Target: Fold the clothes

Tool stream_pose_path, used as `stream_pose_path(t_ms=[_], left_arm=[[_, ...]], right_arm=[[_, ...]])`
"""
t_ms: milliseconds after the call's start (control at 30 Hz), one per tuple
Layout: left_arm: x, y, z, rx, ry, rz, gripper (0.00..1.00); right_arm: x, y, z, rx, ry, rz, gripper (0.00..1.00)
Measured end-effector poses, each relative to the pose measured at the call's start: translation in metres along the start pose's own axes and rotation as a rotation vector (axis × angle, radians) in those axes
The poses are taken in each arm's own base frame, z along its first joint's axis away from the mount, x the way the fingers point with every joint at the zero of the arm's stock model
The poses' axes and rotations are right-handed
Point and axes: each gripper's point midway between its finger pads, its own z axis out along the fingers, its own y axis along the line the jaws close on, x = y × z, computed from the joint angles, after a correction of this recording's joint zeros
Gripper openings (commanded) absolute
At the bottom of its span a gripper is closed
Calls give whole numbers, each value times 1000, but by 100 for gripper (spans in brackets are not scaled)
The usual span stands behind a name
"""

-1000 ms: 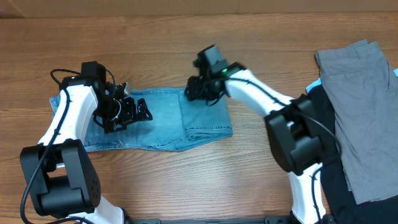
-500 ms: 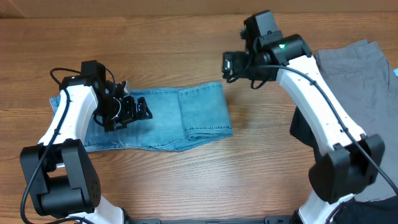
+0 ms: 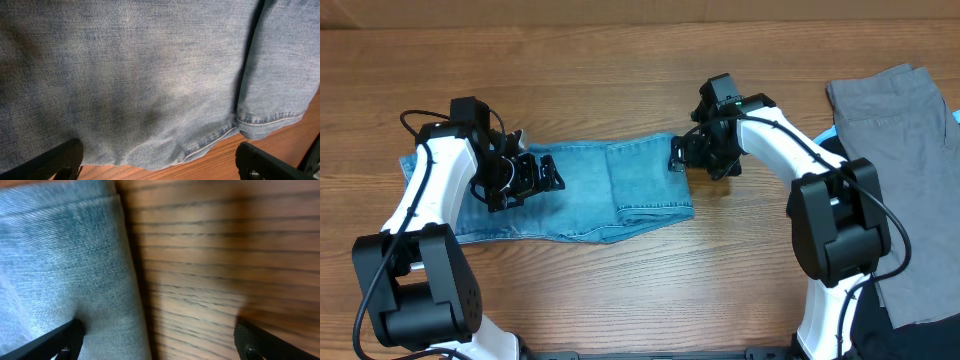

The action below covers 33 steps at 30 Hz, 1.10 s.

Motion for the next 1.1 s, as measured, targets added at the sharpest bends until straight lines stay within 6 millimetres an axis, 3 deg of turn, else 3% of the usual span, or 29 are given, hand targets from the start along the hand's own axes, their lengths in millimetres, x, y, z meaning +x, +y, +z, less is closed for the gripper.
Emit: stream_pose_path(t_ms=[433, 533, 633, 667, 700, 767, 800, 967, 1100], left_arm=[[0, 0, 0, 0, -1, 0, 100], [0, 0, 0, 0, -1, 0, 100], [-1, 0, 0, 0, -2, 1, 100], [-1, 0, 0, 0, -3, 1, 100], [-1, 0, 0, 0, -2, 1, 100], [-1, 0, 0, 0, -2, 1, 100], [-1, 0, 0, 0, -2, 1, 100], [-1, 0, 0, 0, -2, 1, 100], [-1, 0, 0, 0, -2, 1, 100]], right_arm=[[11, 36, 2, -181, 60, -28, 100], [17, 43, 6, -197, 71, -45, 93], [21, 51, 13, -210, 69, -71, 79], [20, 52, 14, -210, 62, -74, 70], [21, 53, 17, -215, 58, -82, 55], [23, 54, 21, -215, 55, -78, 15], [26, 54, 23, -216, 59, -75, 4], [31, 57, 27, -218, 74, -45, 4], [34, 47, 26, -181, 93, 36, 4]])
